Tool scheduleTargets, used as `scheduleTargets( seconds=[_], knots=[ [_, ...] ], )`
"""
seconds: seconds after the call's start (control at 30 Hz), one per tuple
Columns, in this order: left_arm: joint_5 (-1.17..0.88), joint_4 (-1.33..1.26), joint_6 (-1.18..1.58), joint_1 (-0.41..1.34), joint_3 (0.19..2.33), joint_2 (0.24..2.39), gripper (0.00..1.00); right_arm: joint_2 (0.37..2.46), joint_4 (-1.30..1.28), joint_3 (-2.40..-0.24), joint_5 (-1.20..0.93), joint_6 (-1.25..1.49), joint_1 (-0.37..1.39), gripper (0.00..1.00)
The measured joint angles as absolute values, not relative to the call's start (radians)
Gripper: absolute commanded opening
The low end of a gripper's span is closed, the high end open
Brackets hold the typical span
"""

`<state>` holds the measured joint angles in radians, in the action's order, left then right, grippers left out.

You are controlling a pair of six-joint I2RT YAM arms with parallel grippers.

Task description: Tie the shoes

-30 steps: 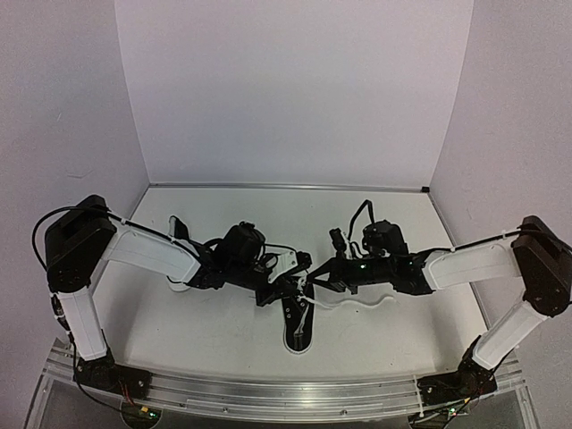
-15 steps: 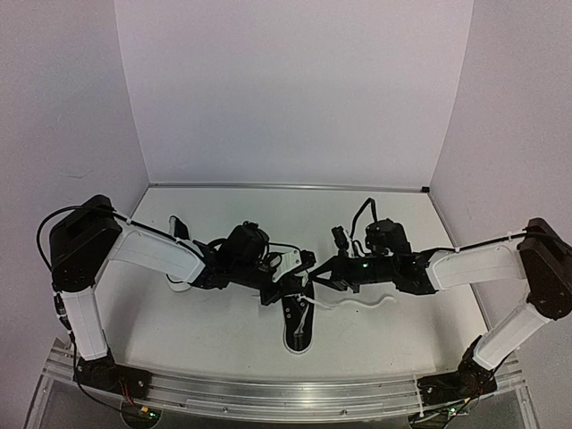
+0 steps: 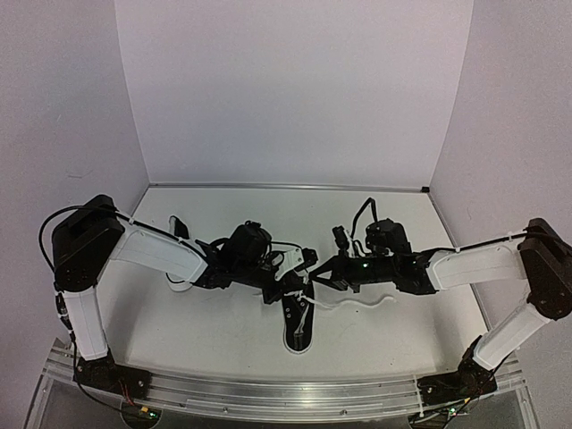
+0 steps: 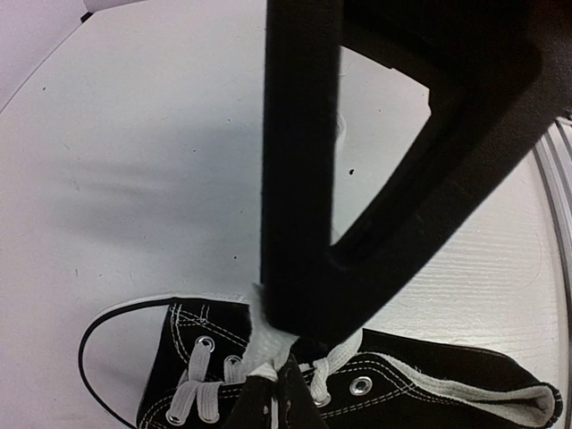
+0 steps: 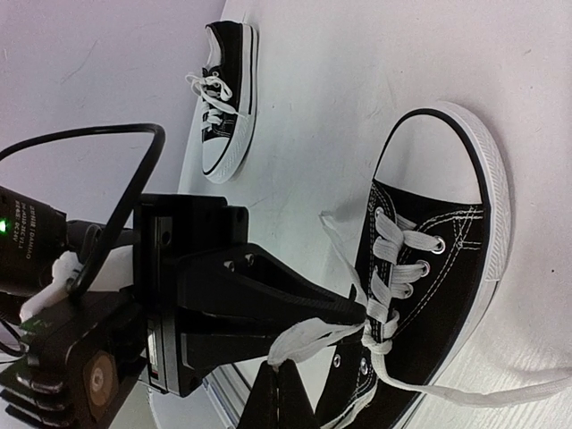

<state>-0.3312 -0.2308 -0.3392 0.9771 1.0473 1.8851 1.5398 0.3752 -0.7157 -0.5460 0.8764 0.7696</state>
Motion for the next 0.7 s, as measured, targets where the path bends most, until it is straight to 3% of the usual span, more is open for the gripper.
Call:
scheduleTargets(
  seconds=[0.07,0.17,0.2,0.37,0.7],
  knots=[
    [-0.329,-0.236,-0.336,0.977,1.047,1.886,0.00,1.537,0.374,-0.711,-0.544,0.876,0.770,0.06],
    [-0.328,-0.237,-0.334,0.977,1.047,1.886,0.00,1.527,0.355,-0.704,-0.537,0.878,0.769,0.37],
    [-0.328,-0.237,-0.333,0.977,1.047,1.886,0.00,1.520,0.341,-0.704,-0.534,0.880,0.769,0.41],
    [-0.328,-0.238,-0.331,0.977,1.047,1.886,0.00,1.411,0.216,-0.686,-0.465,0.857,0.769,0.49],
    [-0.329,-0.246,-0.332,0.982,1.047,1.886,0.00,1.206,-0.236,-0.682,-0.124,0.840,0.752,0.44]
  ],
)
